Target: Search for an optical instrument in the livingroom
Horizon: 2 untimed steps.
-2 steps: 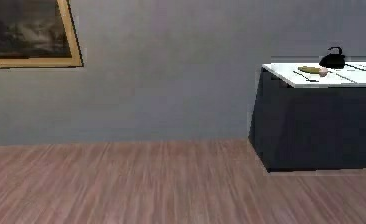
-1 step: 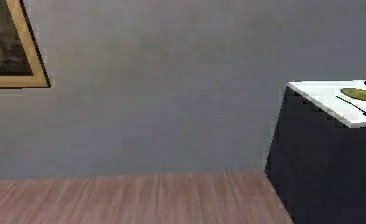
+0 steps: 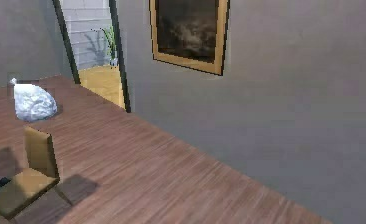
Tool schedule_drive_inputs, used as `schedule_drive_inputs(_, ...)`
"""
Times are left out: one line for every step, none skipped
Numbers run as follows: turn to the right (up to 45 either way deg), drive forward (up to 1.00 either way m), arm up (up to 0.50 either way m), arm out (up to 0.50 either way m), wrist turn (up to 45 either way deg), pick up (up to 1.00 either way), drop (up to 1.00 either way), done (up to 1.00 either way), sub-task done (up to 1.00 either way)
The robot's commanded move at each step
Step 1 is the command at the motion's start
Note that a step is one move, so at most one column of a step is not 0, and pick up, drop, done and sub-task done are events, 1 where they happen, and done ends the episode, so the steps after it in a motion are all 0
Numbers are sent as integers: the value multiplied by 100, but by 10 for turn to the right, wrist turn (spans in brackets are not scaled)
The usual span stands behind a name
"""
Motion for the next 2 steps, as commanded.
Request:
schedule_drive_inputs(0, 60, 0, 0, 0, 0, 0, 0, 0)
schedule_drive_inputs(-450, 0, 0, 0, 0, 0, 0, 0, 0)
